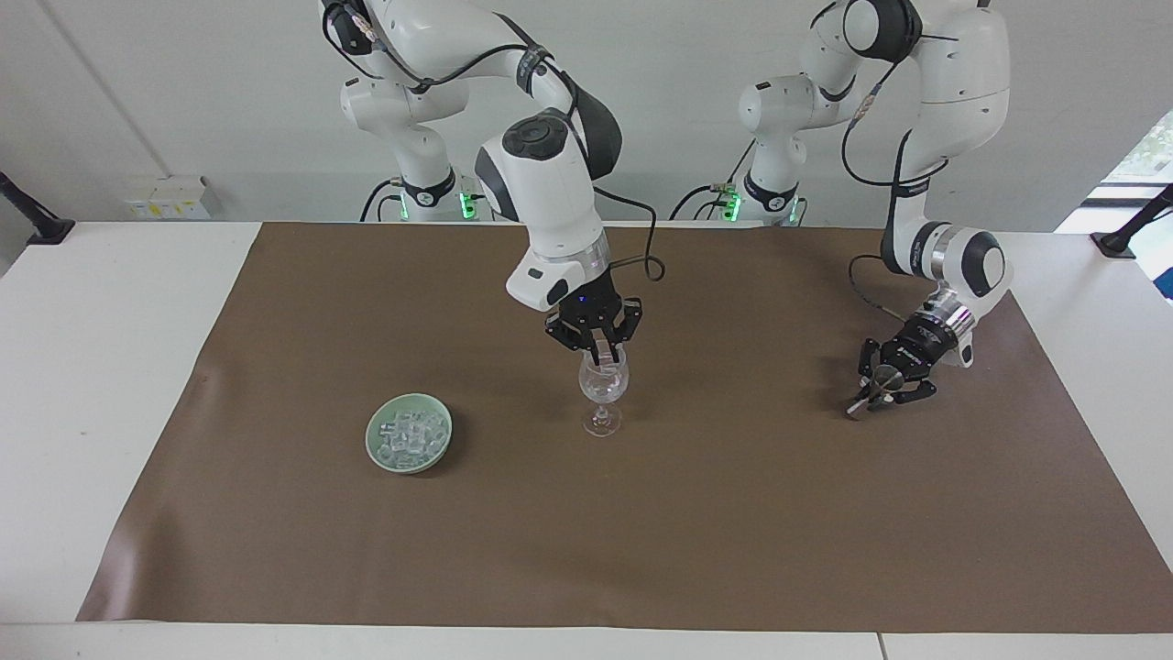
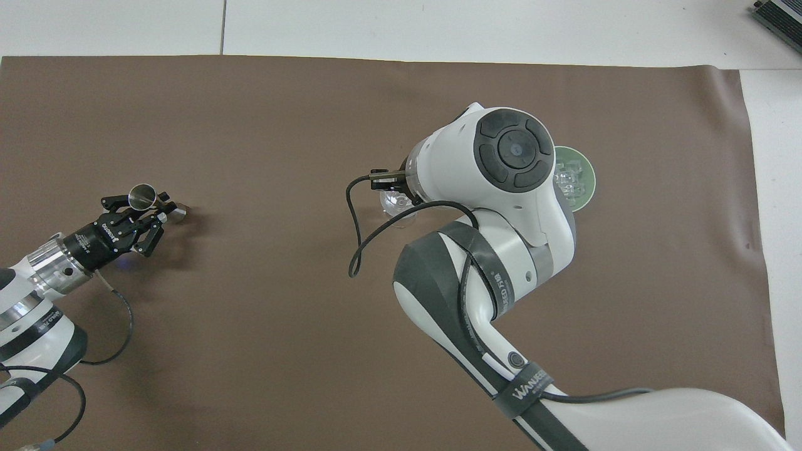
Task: Pour wine and add ice with both arms
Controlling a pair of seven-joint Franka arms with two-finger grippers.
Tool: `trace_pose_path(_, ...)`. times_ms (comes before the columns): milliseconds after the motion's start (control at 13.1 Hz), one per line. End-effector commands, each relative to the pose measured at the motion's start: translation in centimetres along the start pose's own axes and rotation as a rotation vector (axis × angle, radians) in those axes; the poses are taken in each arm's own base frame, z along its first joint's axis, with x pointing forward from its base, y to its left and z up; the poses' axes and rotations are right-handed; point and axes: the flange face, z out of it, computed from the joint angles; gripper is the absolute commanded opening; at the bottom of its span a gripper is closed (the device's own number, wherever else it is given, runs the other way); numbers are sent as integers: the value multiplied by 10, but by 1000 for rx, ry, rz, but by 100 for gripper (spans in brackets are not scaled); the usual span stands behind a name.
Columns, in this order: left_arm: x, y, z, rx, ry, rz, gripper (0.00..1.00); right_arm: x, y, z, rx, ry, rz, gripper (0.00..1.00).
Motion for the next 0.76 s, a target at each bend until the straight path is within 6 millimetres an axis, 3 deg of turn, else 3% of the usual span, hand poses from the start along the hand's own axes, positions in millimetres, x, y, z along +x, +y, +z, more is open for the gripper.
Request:
trace_pose_path(0, -1, 1, 5, -24, 5, 11, 3, -2, 2, -3, 10, -4, 17, 0)
trace_pose_path(458, 0, -1, 8, -28, 6, 5, 11, -1, 3, -4, 5, 1, 20, 3)
trace_pose_path(611, 1, 0, 7, -29, 7, 4, 31, -1, 2, -4, 5, 0, 20, 6)
trace_pose_path(688, 2, -1, 7, -29, 8, 3, 35, 0, 3, -5, 5, 1, 22, 7)
